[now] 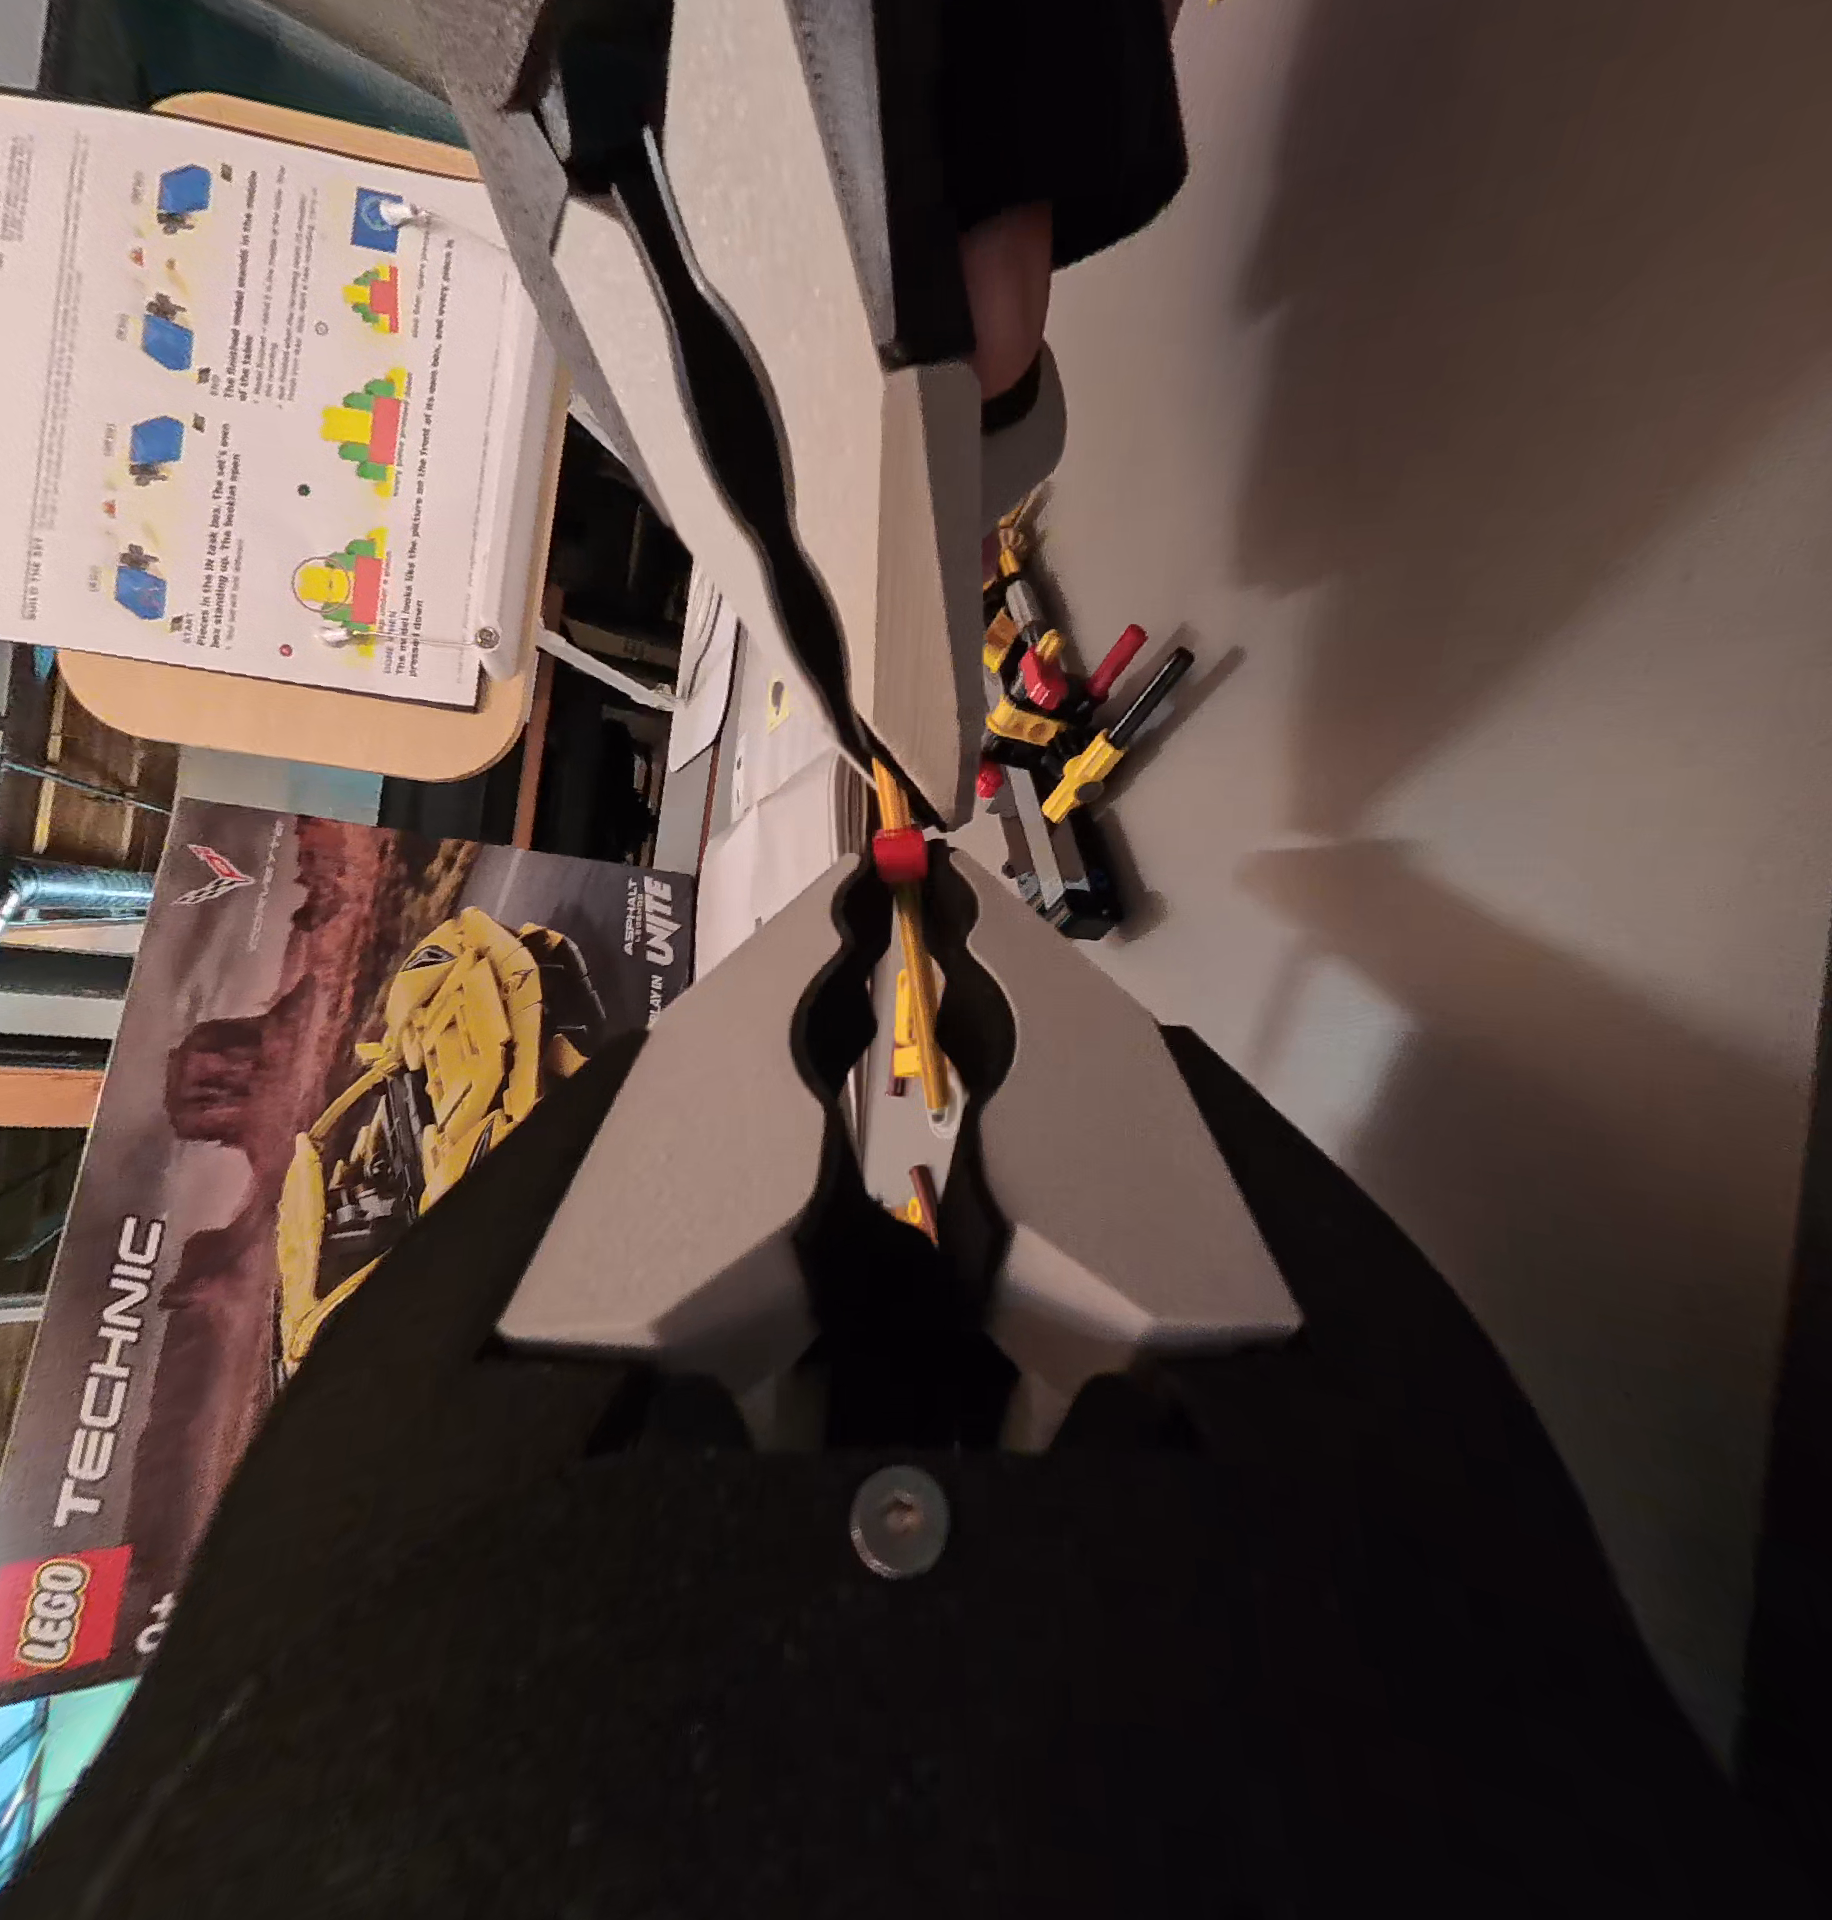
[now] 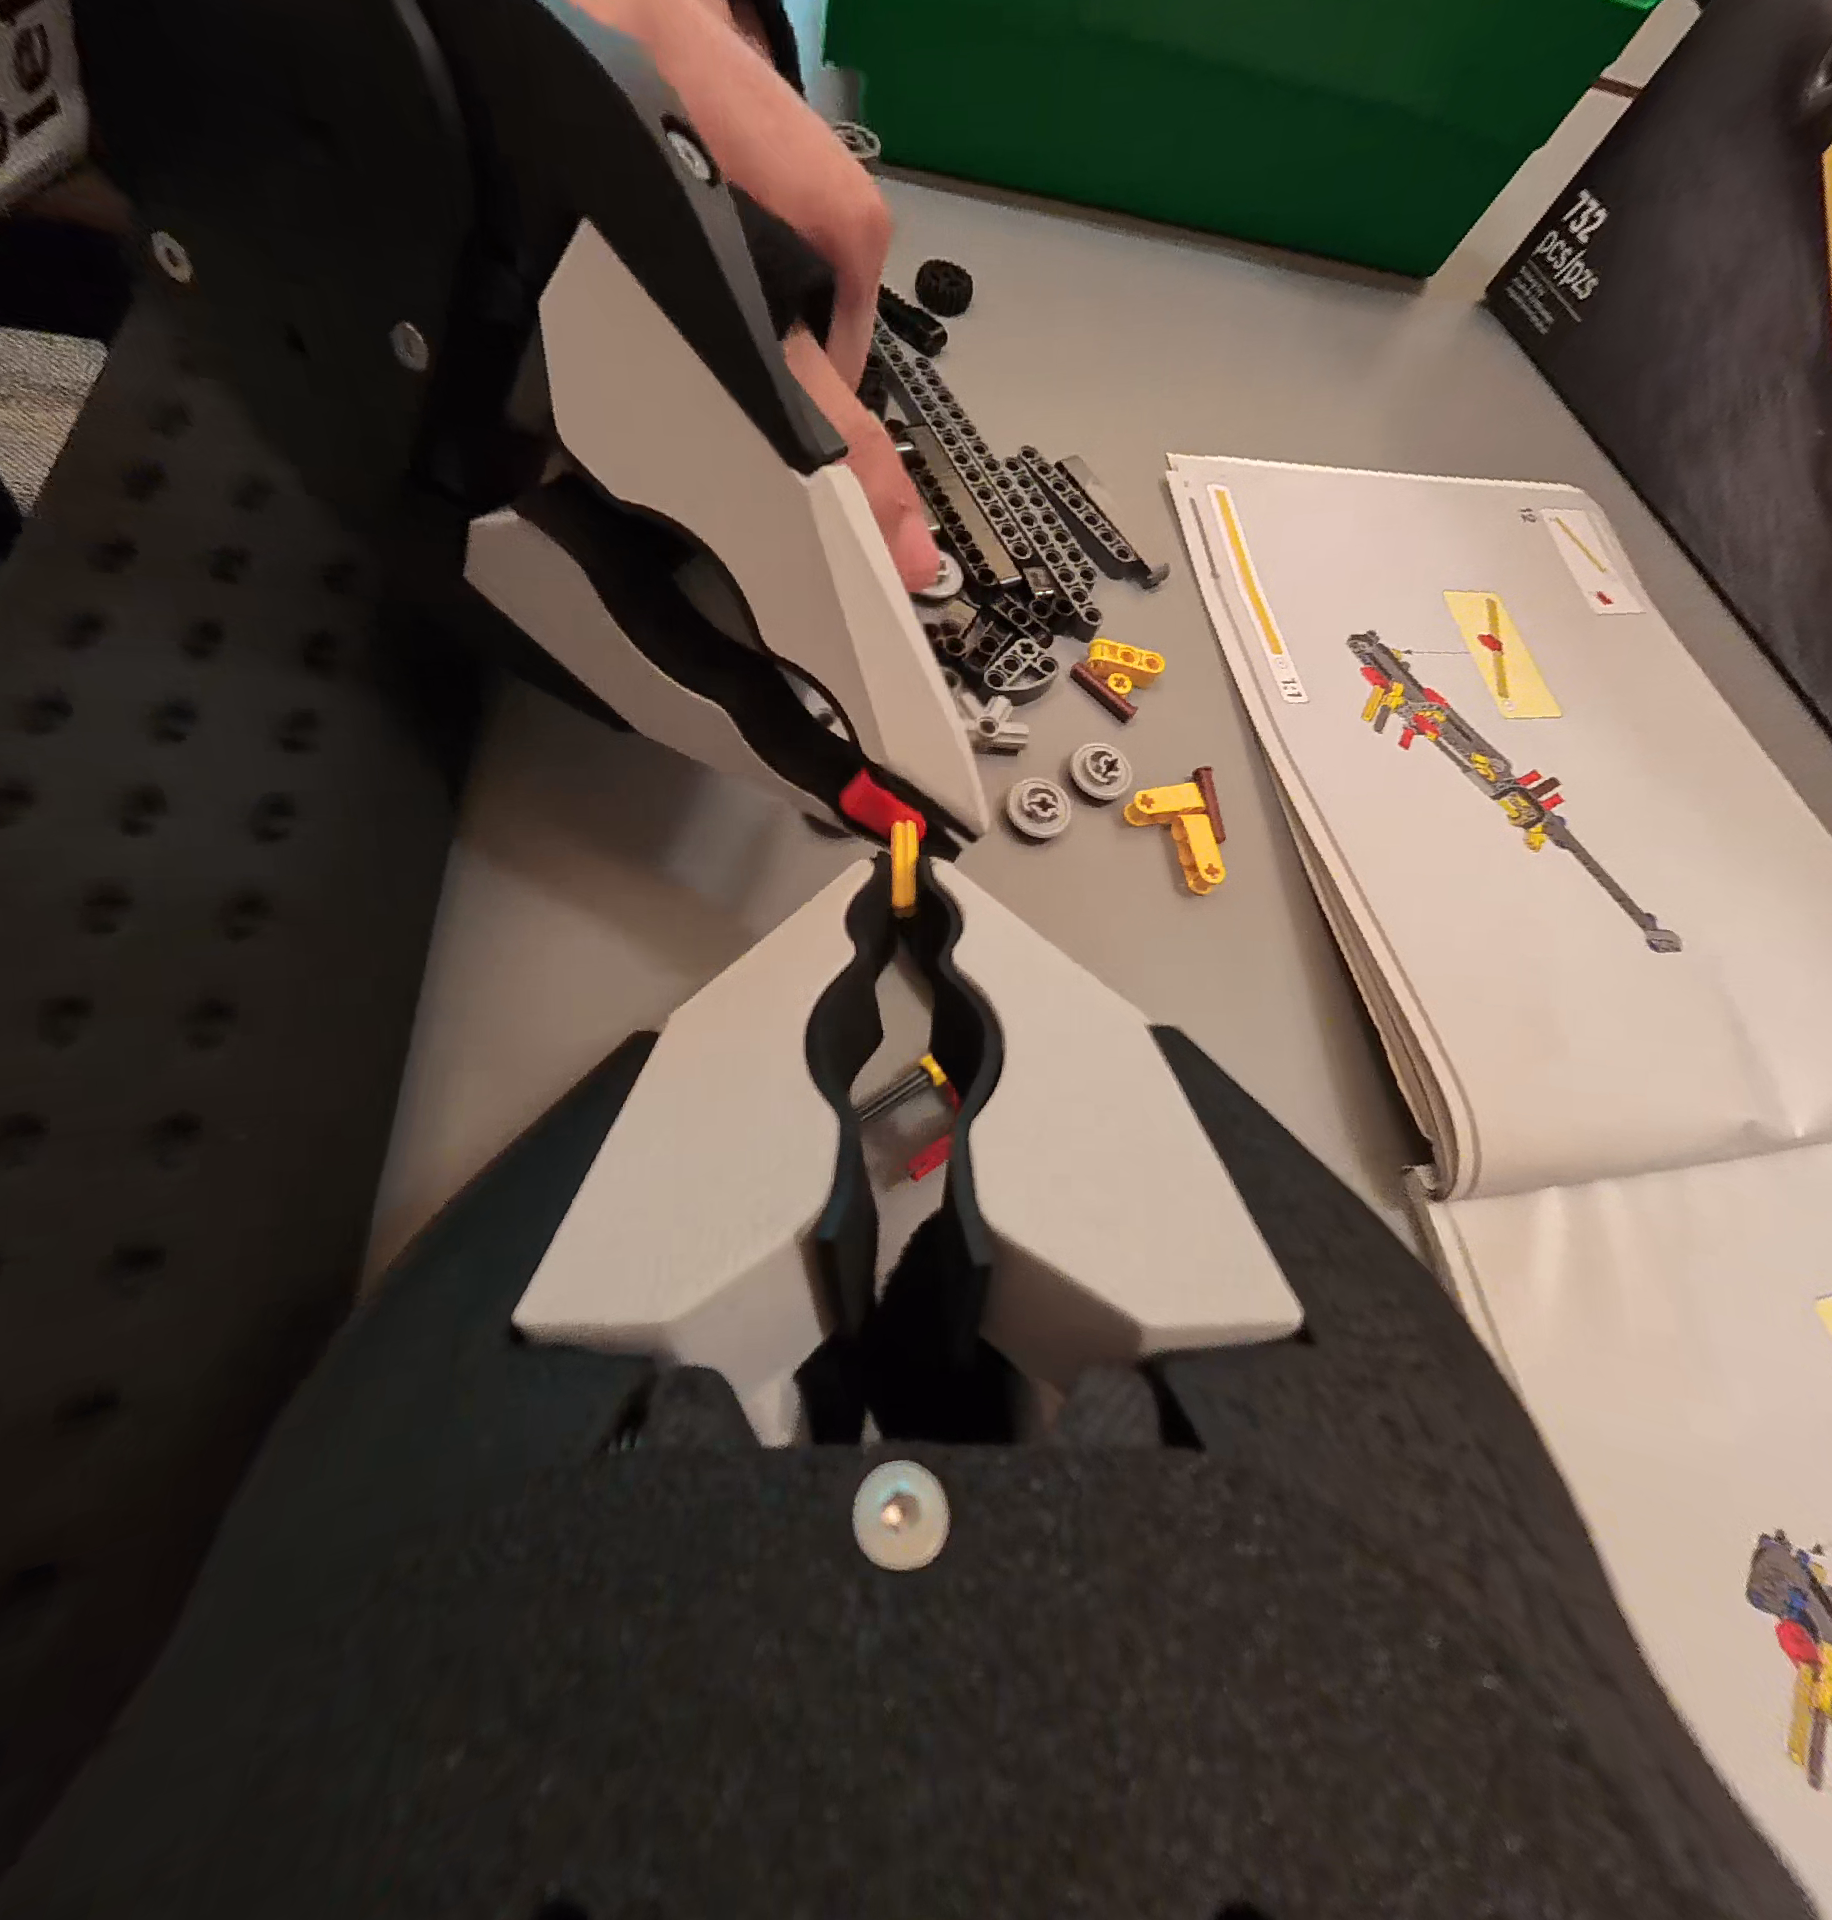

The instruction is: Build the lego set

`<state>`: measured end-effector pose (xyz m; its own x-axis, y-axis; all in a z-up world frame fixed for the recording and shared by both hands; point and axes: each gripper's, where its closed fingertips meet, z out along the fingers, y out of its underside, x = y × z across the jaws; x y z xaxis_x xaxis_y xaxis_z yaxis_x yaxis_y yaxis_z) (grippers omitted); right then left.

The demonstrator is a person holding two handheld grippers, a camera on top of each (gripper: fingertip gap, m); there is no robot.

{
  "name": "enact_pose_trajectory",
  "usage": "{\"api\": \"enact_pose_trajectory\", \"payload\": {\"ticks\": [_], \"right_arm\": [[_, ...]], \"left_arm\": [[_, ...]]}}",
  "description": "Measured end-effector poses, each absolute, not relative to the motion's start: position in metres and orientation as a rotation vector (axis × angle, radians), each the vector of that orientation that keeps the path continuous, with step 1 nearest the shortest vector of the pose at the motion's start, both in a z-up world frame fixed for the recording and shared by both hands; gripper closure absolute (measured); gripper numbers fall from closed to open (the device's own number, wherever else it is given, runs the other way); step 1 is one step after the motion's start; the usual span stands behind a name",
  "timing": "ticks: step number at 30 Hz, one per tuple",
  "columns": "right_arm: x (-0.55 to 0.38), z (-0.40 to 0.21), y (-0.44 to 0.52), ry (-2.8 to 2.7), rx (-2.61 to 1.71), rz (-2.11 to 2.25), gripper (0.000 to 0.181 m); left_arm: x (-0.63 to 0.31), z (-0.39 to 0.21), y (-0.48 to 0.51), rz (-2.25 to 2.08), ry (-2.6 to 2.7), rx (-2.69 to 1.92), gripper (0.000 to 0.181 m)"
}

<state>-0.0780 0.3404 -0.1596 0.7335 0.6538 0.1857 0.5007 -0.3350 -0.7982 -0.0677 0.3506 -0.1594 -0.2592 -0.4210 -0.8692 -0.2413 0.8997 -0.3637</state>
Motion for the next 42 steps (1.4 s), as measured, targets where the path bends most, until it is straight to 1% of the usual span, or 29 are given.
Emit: {"api": "enact_pose_trajectory", "payload": {"ticks": [3,5,6,8,15,20,25,28,32,36,42], "right_arm": [[-0.077,-0.160,0.339,-0.906,-1.984,0.201,0.180],[-0.065,-0.157,0.341,-0.889,-1.972,0.158,0.180],[-0.063,-0.157,0.339,-0.900,-1.961,0.154,0.180],[-0.064,-0.153,0.340,-0.897,-1.938,0.153,0.180],[-0.058,-0.167,0.344,-0.891,-2.020,0.097,0.179],[-0.042,-0.176,0.354,-0.910,-2.062,-0.182,0.177],[-0.033,-0.180,0.362,-1.177,-1.921,-0.735,0.179],[-0.032,-0.176,0.365,-1.202,-1.858,-0.816,0.179],[-0.030,-0.162,0.369,-1.220,-1.737,-0.964,0.179],[-0.033,-0.157,0.370,-1.203,-1.712,-0.978,0.179],[-0.034,-0.169,0.369,-1.198,-1.809,-0.895,0.180]], "left_arm": [[-0.069,-0.164,0.351,-0.235,1.869,-0.522,0.178],[-0.072,-0.174,0.370,-0.173,1.900,-0.580,0.172],[-0.072,-0.176,0.376,-0.160,1.902,-0.583,0.176],[-0.071,-0.170,0.377,-0.186,1.875,-0.591,0.179],[-0.071,-0.168,0.376,-0.116,1.865,-0.549,0.179],[-0.069,-0.173,0.377,-0.020,1.887,-0.545,0.179],[-0.066,-0.169,0.370,-0.117,1.883,-0.636,0.179],[-0.066,-0.171,0.372,-0.174,1.892,-0.703,0.179],[-0.066,-0.166,0.369,-0.372,1.885,-0.823,0.179],[-0.067,-0.161,0.368,-0.515,1.874,-0.899,0.179],[-0.067,-0.160,0.357,-0.513,1.887,-0.846,0.179]]}}
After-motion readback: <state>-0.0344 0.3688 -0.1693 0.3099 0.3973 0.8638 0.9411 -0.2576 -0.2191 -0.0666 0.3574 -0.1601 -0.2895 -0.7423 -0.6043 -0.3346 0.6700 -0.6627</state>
